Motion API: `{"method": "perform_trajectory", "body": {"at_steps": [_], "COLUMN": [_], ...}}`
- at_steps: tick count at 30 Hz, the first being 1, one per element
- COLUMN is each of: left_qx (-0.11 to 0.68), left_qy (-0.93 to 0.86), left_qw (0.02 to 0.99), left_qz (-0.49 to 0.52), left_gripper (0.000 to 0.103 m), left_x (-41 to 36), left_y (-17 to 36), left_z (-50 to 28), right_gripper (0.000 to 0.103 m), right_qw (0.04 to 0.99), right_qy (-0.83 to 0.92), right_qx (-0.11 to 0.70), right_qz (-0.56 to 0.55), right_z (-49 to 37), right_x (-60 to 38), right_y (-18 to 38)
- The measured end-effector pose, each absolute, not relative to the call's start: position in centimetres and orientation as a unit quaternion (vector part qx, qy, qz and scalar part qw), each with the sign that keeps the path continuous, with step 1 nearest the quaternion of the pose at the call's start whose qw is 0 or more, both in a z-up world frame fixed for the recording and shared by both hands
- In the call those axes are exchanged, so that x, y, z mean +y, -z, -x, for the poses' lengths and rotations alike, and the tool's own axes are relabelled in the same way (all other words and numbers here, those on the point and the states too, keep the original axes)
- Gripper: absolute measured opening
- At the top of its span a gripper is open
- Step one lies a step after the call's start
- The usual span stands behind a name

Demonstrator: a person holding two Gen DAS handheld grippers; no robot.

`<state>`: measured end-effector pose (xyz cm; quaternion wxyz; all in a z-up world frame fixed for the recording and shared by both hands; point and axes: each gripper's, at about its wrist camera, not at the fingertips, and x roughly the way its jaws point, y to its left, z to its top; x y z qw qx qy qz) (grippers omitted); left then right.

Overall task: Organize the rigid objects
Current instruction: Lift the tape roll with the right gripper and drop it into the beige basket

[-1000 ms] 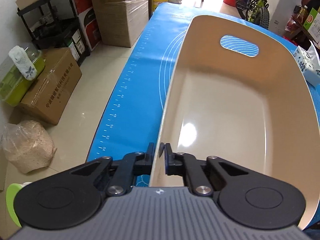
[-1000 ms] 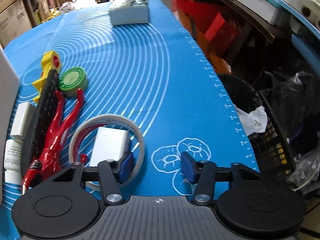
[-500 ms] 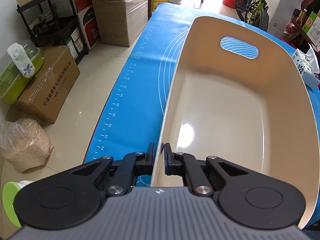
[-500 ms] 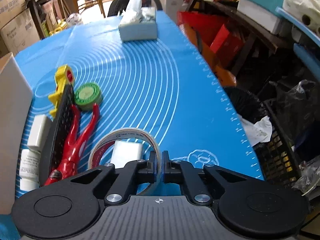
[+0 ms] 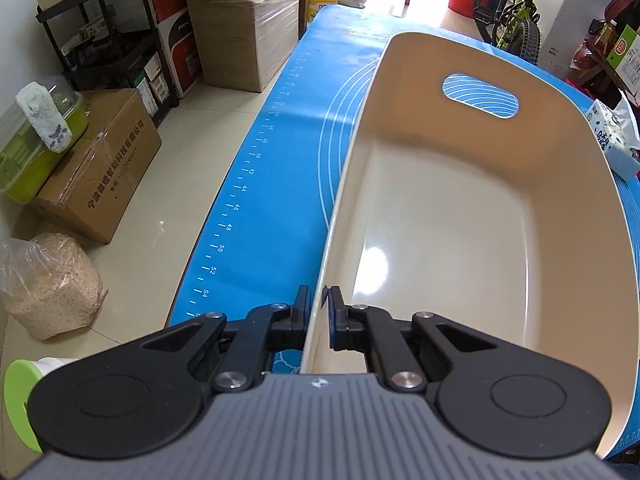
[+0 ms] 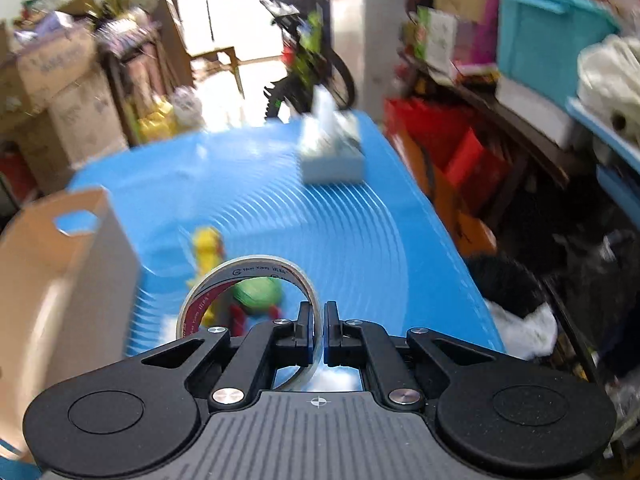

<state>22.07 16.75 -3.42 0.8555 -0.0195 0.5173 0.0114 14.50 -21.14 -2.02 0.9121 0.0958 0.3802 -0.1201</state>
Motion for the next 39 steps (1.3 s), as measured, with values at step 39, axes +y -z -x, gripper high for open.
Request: {"method": "perform_trajectory", "body": {"at_steps": [39], "left_qx": [0.518], "left_qy": [-0.015], "left_qw": [0.855], "left_qz": [0.022], "left_gripper": [0.012], "left_x": [16.8], "left_y": [3.5], "left_z": [-22.0], "right_gripper": [0.022], "right_qw": [0.870], "right_qy": [-0.123], "right_qx": [0.470], "right_qz": [0.087], "right_z": [-21.7], "right_x": [3.5], "right_y": [4.8]}}
